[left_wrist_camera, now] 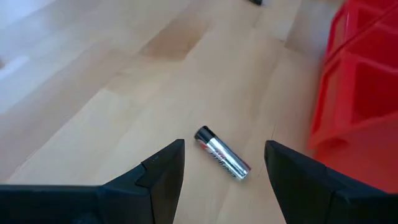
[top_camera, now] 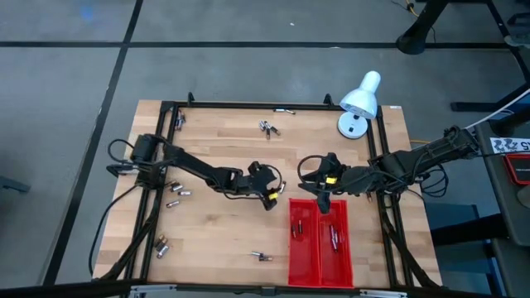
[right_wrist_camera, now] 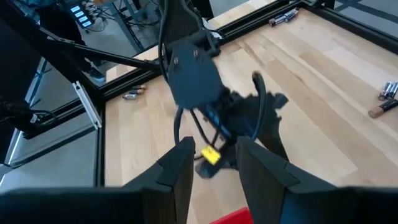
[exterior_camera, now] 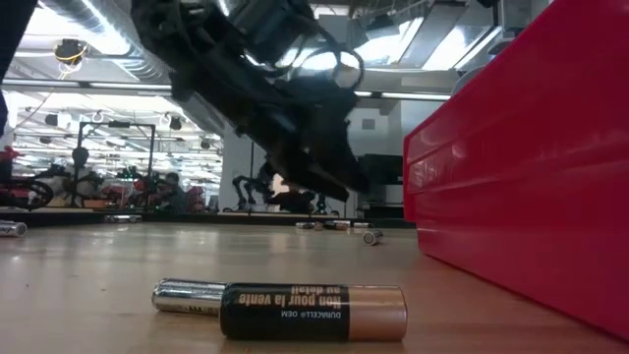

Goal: Sort batteries
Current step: Put the silver battery into the right red bin

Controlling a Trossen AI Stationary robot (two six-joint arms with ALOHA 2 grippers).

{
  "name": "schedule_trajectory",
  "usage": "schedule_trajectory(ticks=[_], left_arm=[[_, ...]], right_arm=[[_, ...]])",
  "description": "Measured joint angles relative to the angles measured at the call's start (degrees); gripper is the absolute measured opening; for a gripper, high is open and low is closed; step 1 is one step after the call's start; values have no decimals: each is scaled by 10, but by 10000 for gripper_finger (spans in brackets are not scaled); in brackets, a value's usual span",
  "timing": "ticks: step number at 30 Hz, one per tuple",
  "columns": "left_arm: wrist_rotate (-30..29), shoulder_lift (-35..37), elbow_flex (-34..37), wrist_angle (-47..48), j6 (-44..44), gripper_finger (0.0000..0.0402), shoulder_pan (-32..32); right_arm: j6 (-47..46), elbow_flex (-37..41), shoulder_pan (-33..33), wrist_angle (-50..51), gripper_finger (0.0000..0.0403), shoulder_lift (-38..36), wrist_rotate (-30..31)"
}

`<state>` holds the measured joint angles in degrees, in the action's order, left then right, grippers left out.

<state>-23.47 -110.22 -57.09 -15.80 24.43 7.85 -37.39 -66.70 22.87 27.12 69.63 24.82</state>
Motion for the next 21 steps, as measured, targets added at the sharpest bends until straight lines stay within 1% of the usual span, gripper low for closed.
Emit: schedule_trajectory(ticks=[4, 7, 9, 16, 21], left_arm=[[-15, -33, -35, 8, -4, 210, 4], [-52, -42, -56, 36, 1, 210, 11], [-65, -42, -58, 52, 11, 210, 13], [-69, -51, -59, 49, 56, 210, 13], [-67, -80, -79, 65, 85, 210, 15]], right_arm=[[0, 0, 0, 1, 124, 0, 0], [0, 0, 0, 1, 124, 0, -2], [0, 0, 0, 3, 124, 0, -10], [4, 0, 0, 19, 124, 0, -19], [18, 0, 0, 24, 124, 0, -19]])
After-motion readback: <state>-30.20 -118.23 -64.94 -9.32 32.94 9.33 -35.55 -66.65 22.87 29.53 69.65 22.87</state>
